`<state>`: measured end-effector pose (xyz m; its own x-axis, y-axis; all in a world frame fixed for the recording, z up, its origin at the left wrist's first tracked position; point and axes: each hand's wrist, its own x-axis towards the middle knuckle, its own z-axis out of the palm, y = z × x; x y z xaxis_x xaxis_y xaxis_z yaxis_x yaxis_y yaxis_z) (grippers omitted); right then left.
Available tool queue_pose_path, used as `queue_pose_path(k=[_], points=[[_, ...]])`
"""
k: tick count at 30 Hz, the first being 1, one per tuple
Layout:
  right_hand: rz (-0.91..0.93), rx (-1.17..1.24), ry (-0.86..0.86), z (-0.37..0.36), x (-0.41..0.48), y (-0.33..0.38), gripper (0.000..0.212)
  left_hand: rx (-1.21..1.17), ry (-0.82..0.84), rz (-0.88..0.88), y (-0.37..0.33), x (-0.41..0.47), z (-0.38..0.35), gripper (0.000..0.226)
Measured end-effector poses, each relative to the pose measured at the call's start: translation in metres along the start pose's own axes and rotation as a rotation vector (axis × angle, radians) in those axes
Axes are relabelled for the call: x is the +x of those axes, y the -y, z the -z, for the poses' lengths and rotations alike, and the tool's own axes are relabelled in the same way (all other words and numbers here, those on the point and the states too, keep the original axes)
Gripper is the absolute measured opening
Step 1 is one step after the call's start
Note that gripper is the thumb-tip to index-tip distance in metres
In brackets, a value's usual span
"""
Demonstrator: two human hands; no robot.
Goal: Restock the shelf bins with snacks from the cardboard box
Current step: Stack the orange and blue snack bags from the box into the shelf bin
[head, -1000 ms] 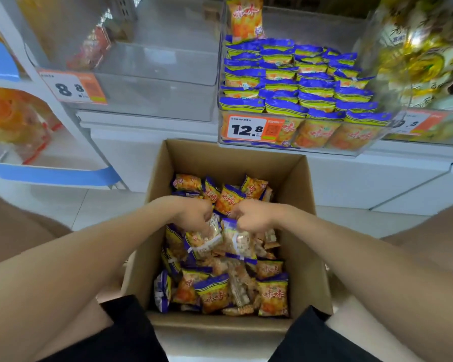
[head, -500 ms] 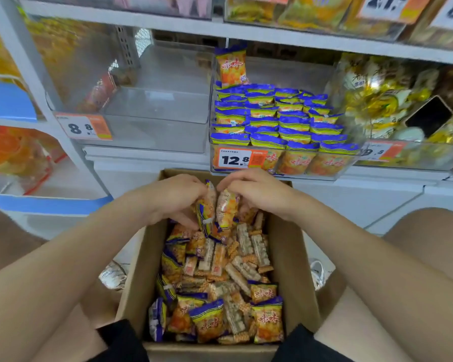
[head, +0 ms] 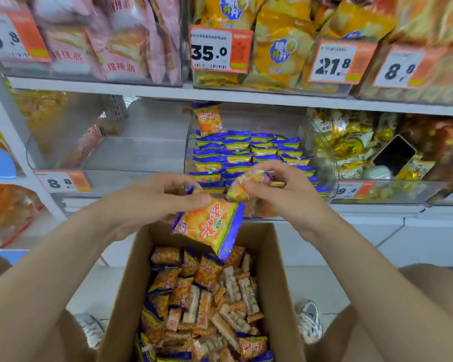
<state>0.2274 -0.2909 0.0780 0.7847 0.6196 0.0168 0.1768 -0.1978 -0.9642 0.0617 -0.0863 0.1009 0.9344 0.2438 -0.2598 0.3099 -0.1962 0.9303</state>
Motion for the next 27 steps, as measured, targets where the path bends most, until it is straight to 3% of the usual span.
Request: queue_pose_path(k=[3,7,9,13,15,19,22,27], points=[[-0.084,0.128,-0.328,0.003,0.009,-0.002,0.040,-0.104,-0.161,0.004,-0.003,0.014,-0.008,0.040],[-0.192,0.277,-0.344,-0.002,0.009,-0.001,0.068,-0.177,-0.359,0.006,-0.008,0.028,-0.020,0.032],[-0.184,0.250,-0.317,-0.004,0.007,0.000,0.058,-0.191,-0.392,-0.027,-0.008,0.030,-0.024,0.024],[-0.193,0.219,-0.156,0.000,0.004,0.006,0.064,-0.203,-0.415,-0.092,-0.011,0.030,-0.026,0.009],[-0.173,0.232,-0.116,0.002,0.003,0.008,0.052,-0.216,-0.448,-0.122,-0.013,0.032,-0.021,0.009],[-0.089,0.279,-0.248,0.002,0.008,0.005,0.030,-0.251,-0.439,-0.134,-0.015,0.033,-0.009,0.017],[-0.049,0.241,-0.224,0.000,0.014,0.009,0.027,-0.208,-0.434,-0.121,-0.015,0.034,-0.002,0.018],[0.108,-0.182,-0.237,-0.018,0.057,0.006,0.030,-0.142,-0.550,-0.046,-0.013,0.042,0.010,0.020]])
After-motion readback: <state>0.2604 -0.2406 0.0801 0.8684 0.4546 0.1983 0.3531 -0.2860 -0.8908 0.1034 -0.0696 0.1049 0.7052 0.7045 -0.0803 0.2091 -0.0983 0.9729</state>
